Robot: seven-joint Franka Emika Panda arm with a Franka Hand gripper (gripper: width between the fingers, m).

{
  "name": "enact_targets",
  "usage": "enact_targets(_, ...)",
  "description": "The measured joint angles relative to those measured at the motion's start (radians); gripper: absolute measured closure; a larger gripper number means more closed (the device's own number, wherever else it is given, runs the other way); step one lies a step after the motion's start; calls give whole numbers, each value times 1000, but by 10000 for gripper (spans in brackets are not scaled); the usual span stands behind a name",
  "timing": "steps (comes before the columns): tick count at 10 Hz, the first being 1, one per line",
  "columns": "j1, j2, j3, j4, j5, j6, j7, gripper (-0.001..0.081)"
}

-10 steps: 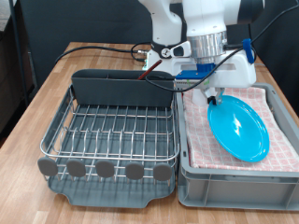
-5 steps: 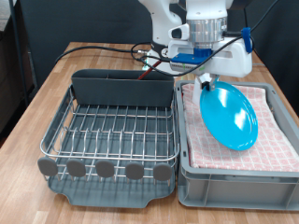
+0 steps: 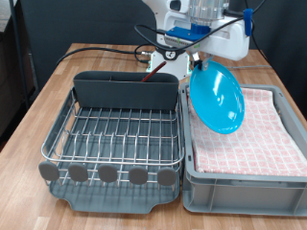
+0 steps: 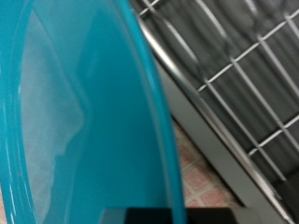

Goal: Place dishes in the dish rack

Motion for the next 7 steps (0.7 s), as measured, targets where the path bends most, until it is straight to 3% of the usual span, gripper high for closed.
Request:
enact_targets(2,-7,-16,-6,33,-16,-53,-3,780)
enact_targets(7,-8,-16,-21,34,-17,-97,-41,780)
